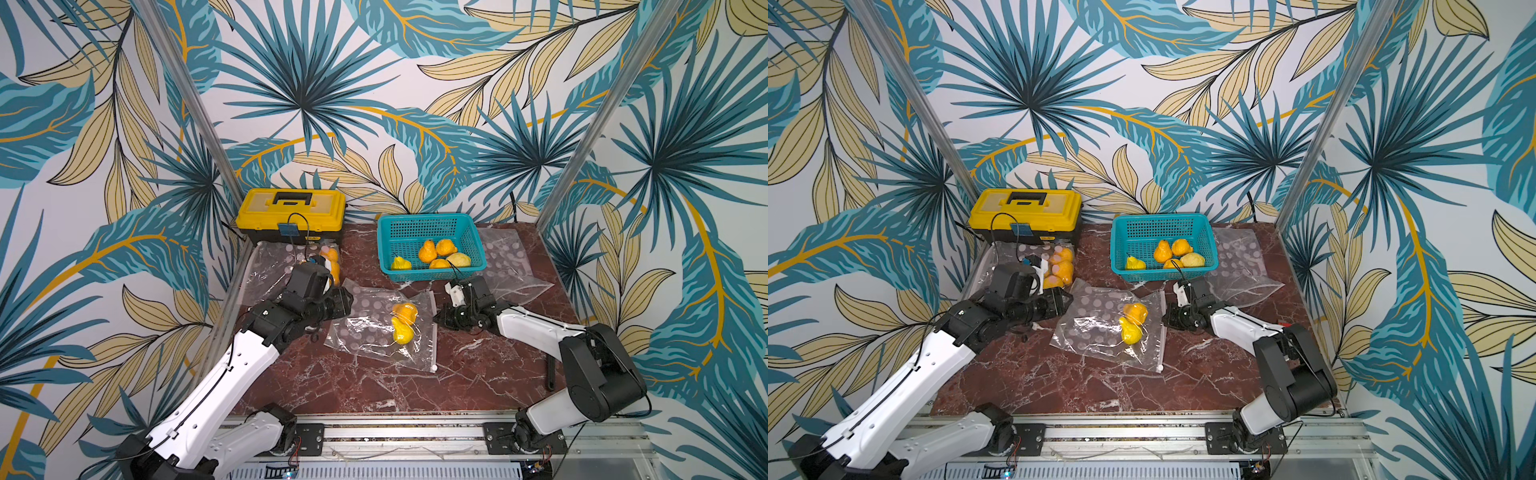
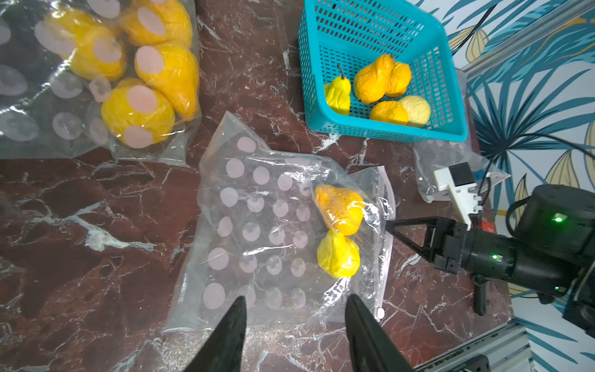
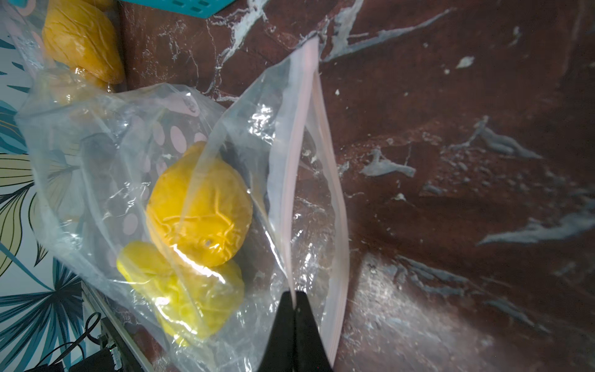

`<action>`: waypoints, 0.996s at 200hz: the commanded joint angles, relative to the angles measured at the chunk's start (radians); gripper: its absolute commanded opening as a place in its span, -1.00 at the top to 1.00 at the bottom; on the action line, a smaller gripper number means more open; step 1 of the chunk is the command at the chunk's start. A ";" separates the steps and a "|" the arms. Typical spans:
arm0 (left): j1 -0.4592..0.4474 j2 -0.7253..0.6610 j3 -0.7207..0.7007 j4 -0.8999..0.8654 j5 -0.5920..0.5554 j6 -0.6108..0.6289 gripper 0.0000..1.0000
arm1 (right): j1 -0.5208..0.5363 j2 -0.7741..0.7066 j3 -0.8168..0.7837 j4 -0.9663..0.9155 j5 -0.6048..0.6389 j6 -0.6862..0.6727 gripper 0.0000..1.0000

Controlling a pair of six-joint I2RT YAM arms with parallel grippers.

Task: Open the zip-top bag and take out the pear
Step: Adjust the zipper food storage bag at the center of the board.

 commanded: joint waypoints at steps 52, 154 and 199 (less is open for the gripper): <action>-0.102 0.272 -0.101 0.301 0.194 -0.101 0.00 | 0.000 -0.045 -0.037 0.101 -0.071 0.061 1.00; -0.107 0.681 -0.056 0.406 0.212 0.008 0.13 | 0.035 -0.094 0.026 0.198 -0.313 0.188 1.00; -0.110 0.729 -0.057 0.407 0.240 0.043 0.15 | 0.098 -0.059 0.058 0.308 -0.438 0.234 1.00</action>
